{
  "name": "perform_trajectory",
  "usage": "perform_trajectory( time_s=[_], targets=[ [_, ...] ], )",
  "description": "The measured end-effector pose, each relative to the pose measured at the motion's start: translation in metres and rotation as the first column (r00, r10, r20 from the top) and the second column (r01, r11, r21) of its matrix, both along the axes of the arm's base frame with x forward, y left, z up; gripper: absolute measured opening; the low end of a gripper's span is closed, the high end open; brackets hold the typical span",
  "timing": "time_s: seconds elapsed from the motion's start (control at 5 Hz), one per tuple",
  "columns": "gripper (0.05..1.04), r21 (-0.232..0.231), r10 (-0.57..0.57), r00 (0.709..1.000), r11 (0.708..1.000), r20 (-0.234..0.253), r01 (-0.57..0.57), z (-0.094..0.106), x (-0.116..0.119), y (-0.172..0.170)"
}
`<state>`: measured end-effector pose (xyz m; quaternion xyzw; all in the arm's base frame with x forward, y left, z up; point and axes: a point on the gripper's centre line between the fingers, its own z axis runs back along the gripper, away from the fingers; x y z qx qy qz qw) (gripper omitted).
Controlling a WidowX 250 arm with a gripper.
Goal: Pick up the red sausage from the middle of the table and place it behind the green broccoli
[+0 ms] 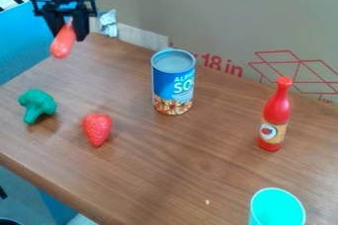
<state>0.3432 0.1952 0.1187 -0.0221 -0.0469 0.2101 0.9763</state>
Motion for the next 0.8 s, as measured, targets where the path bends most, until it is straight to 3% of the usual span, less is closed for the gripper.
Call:
perform_trajectory(
  time_s=[0.4, 0.8],
  targets=[
    [0.568, 0.046, 0.041, 0.987, 0.998, -0.153, -0.035, -0.046, -0.002, 0.022],
    [0.568, 0.047, 0.06, 0.977, 0.998, -0.203, -0.051, -0.066, 0.007, 0.035]
  ],
)
